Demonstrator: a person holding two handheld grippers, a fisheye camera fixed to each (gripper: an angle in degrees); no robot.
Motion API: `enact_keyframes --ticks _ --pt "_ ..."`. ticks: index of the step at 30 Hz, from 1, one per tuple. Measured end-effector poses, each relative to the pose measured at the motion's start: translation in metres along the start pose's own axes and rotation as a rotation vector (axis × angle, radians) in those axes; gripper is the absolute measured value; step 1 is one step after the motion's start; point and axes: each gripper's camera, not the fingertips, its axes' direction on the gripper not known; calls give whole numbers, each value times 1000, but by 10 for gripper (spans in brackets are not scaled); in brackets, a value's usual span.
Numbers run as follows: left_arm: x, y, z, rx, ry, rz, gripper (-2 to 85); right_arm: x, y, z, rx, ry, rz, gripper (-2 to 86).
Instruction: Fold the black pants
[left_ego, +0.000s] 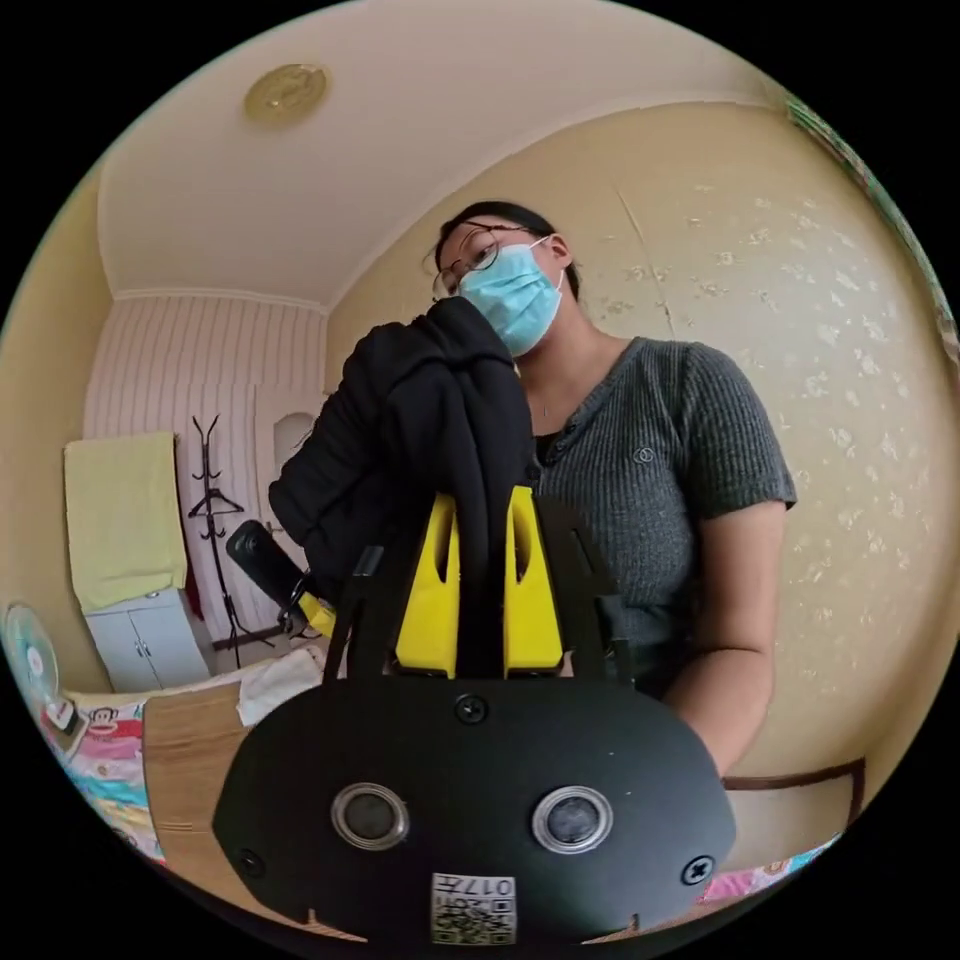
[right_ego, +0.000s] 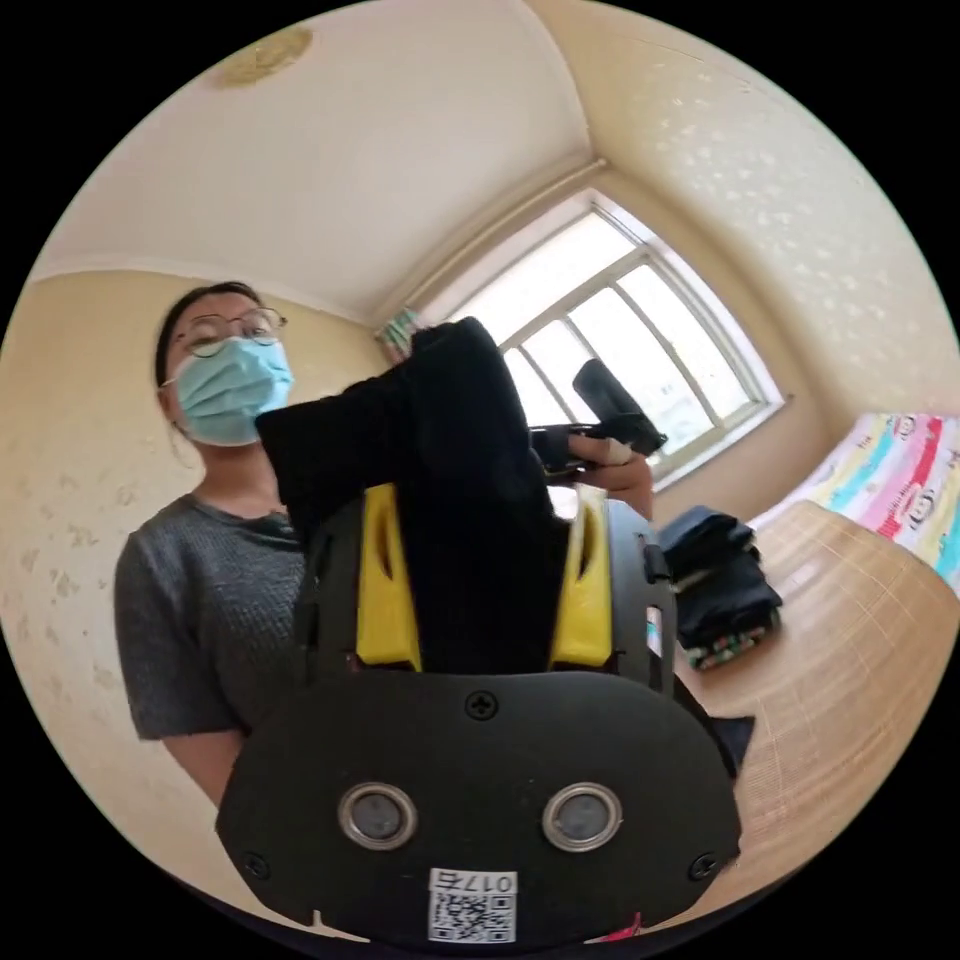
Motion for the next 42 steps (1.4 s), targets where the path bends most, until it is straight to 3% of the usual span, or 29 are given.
enact_keyframes --ticks 4,5,7,9,12,15,20,23,28,33,38,42 --pt "-10 16 -13 -8 -142 -174 90 -25 14 -44 28 315 34 28" --pt "-15 25 -25 31 -238 -280 97 -30 15 -52 43 384 49 25" --pt "-22 43 -49 116 -428 -511 119 -59 13 -74 33 761 62 20" --pt "-19 66 -74 196 -735 -774 147 -75 6 -81 -20 974 64 22" --pt "-7 68 -66 88 -973 -808 165 -81 -1 -88 -97 1286 118 31" --pt "-16 68 -38 -3 -947 -797 192 -71 2 -88 -219 1474 188 43" --pt "-68 88 9 -94 -674 -908 243 -63 32 -88 -301 1572 224 52" --pt "-80 98 19 -52 -632 -974 242 -64 52 -99 -338 1581 250 54" --pt "-68 93 11 -132 -830 -1053 235 -88 84 -128 -335 1636 248 54" --pt "-30 74 0 -252 -1236 -1074 189 -114 109 -152 -329 1629 242 54" --pt "-3 83 -13 -211 -1309 -1235 222 -133 135 -172 -330 1616 244 54" --pt "37 67 -17 -210 -1361 -1211 236 -151 156 -188 -318 1615 243 54"
